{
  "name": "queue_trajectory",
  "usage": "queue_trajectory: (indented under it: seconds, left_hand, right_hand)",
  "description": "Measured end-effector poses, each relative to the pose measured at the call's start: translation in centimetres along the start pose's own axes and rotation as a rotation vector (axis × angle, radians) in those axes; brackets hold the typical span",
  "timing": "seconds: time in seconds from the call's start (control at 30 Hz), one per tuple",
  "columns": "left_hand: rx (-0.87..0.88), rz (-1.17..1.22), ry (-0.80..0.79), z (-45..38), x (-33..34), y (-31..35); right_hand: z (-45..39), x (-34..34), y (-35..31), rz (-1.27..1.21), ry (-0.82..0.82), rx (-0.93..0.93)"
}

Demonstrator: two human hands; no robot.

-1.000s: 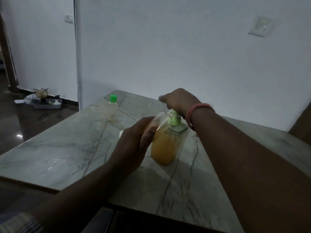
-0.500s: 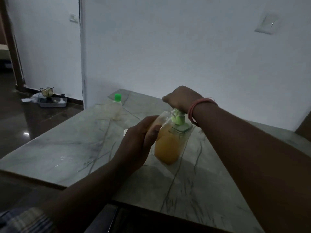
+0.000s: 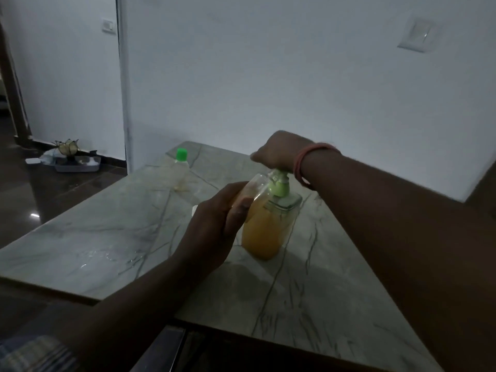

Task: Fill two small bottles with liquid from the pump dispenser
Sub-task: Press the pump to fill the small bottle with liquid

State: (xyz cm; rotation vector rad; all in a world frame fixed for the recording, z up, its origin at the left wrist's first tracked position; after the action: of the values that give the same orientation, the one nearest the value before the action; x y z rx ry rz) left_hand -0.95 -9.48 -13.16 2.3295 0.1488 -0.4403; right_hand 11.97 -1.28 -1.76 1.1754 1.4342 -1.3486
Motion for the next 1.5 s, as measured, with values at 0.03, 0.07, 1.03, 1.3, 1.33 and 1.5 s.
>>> queue_trajectory:
  seconds: [0.03, 0.07, 1.03, 1.3, 1.33, 1.5]
  left_hand:
    - [0.002, -0.005, 0.000, 0.0, 0.0, -0.1]
    - [0.009, -0.015, 0.003, 0.0, 0.0, -0.2]
    - [-0.027, -0.034, -0.016, -0.1, 0.0, 0.0]
    - [-0.016, -0.053, -0.019, -0.1, -0.1, -0.1]
    - [-0.021, -0.044, -0.022, -0.2, -0.1, -0.1]
    - [-0.016, -0.053, -0.019, -0.1, -0.1, -0.1]
  right_hand:
    - [0.0, -0.1, 0.1, -0.031, 0.035, -0.006]
    - [-0.1, -0.2, 0.4, -0.084, 0.061, -0.004]
    - [0.0, 0.3, 1.1, -0.152, 0.034, 0.076]
    - [-0.2, 0.7, 1.0, -0.207, 0.055, 0.064]
    - [-0.2, 0.6, 1.0, -0.192, 0.056, 0.064]
    - [-0.3, 0.0, 0.8, -0.142, 0.020, 0.047]
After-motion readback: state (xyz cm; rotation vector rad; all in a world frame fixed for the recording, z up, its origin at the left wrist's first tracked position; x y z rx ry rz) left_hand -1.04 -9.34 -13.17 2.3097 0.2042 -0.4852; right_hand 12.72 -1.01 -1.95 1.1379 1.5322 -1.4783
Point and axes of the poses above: each hand's wrist, its own z-axis away from the middle knuckle, its own x-axis out of the palm, y = z × x, the point moved 5 cm from there along -z, towards the middle knuckle, and after that the axes turned 7 degrees about -y, right-handed, at the moved point
